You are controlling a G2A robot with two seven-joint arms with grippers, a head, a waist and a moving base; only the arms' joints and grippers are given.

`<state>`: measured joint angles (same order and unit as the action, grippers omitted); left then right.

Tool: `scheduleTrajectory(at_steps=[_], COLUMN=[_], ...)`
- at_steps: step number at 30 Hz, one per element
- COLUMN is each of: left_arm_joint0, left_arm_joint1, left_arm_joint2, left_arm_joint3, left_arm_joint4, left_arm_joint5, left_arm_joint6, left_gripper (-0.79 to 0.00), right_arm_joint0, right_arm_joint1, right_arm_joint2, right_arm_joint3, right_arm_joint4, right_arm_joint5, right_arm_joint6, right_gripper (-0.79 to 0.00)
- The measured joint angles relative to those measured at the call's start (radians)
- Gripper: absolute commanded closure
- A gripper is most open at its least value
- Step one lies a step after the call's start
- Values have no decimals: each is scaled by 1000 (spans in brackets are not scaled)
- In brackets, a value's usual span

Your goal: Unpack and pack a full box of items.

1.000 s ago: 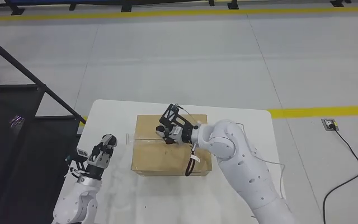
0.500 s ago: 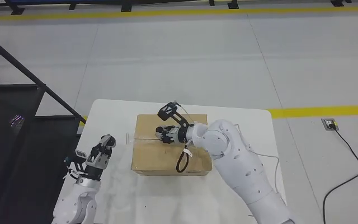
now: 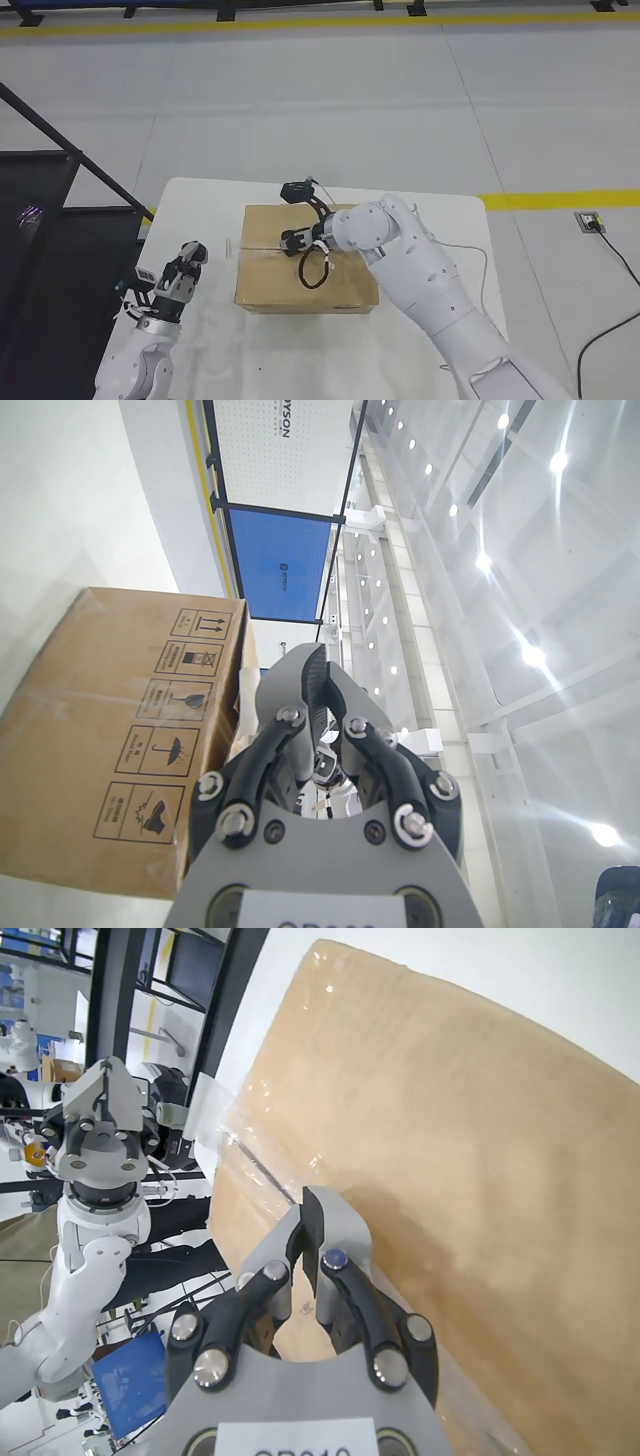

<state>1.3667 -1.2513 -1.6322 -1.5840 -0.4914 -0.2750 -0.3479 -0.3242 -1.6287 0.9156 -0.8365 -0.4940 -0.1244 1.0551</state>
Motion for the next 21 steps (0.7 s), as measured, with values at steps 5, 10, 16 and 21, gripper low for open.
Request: scheduleTrajectory(at_steps=[5, 10, 16, 21], left_arm_joint0=[-2, -6, -14, -19], left_arm_joint1=[0, 1, 1, 1], left_arm_joint2=[-4, -8, -2, 5], left_arm_joint3=[3, 5, 6, 7], left_arm_joint4=[-1, -4, 3, 9], left_arm_joint5=[0, 5, 11, 14], left_arm_joint6=[-4, -8, -11, -12], left_gripper=[0, 0, 0, 0], right_arm_joint0=[25, 18, -25, -78], right_arm_joint1=[-6, 5, 36, 69], right_arm_joint2=[-6, 17, 72, 133], right_arm_joint3=[69, 89, 37, -34], right_arm_joint4=[22, 29, 14, 2], right_arm_joint5=[-9, -30, -25, -16], right_arm_joint6=[7, 0, -5, 17], right_gripper=[0, 0, 0, 0])
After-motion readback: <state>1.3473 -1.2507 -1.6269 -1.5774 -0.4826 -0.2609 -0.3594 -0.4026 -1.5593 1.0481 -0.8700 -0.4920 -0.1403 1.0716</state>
